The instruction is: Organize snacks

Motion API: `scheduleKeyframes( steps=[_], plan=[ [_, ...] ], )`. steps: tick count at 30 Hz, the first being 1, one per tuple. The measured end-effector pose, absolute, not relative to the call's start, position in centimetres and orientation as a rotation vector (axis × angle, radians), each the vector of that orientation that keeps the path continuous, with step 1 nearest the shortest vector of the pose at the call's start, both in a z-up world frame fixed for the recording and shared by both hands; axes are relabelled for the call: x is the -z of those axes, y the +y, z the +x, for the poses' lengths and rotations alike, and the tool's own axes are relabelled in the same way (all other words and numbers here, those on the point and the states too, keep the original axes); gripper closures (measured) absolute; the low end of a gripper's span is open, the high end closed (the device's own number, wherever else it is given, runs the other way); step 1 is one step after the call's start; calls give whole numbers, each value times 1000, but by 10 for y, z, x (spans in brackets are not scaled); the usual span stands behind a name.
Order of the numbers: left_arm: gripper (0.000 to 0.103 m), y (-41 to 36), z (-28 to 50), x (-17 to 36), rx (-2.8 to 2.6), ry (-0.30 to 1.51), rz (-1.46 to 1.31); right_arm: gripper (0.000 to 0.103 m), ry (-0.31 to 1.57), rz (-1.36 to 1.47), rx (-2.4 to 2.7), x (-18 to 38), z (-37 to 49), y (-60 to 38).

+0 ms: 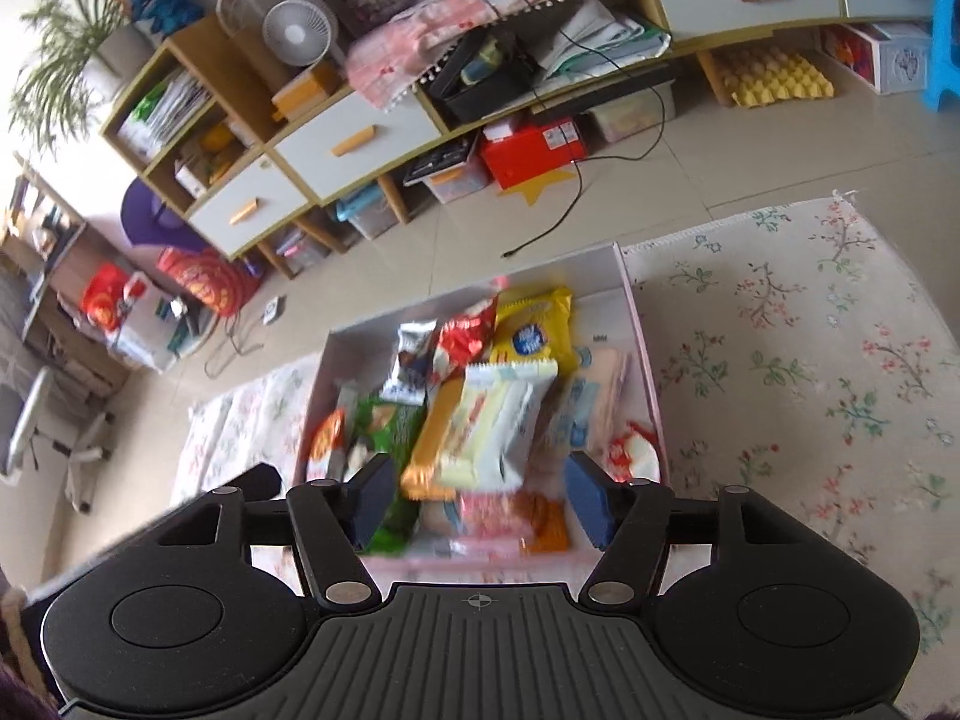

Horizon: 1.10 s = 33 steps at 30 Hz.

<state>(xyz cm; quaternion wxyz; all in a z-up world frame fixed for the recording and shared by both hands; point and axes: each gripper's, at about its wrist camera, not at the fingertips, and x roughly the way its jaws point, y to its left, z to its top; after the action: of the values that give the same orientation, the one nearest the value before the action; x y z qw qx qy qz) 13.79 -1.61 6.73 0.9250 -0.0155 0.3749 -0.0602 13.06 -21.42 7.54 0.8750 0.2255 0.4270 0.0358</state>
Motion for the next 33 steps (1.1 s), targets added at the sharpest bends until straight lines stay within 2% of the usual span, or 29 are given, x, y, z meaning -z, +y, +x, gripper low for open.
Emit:
scheduleKeyframes(
  steps=[4, 6, 12, 14, 16, 21, 30, 33],
  plan=[
    [20, -24, 123, -72, 100, 769, 32, 40, 890, 422, -85, -84, 111, -209],
    [18, -23, 114, -77, 109, 759, 32, 35, 868, 384, -79, -91, 98, -205],
    [16, -25, 81, -93, 122, 697, 29, 30, 790, 388, -67, -107, 55, -205],
    [10, -25, 69, -96, 128, 666, 20, 30, 773, 409, -86, -111, 42, -206],
    [9, -24, 59, -96, 118, 644, 27, 30, 747, 398, -84, -114, 28, -204],
    [9, -24, 37, -89, 137, 644, 30, 24, 699, 326, -58, -111, -6, -196],
    [6, -22, 12, -83, 144, 637, 27, 23, 682, 309, -59, -98, -37, -191],
    [2, -22, 2, -74, 140, 627, 48, 17, 662, 297, -51, -92, -49, -188]
  ],
)
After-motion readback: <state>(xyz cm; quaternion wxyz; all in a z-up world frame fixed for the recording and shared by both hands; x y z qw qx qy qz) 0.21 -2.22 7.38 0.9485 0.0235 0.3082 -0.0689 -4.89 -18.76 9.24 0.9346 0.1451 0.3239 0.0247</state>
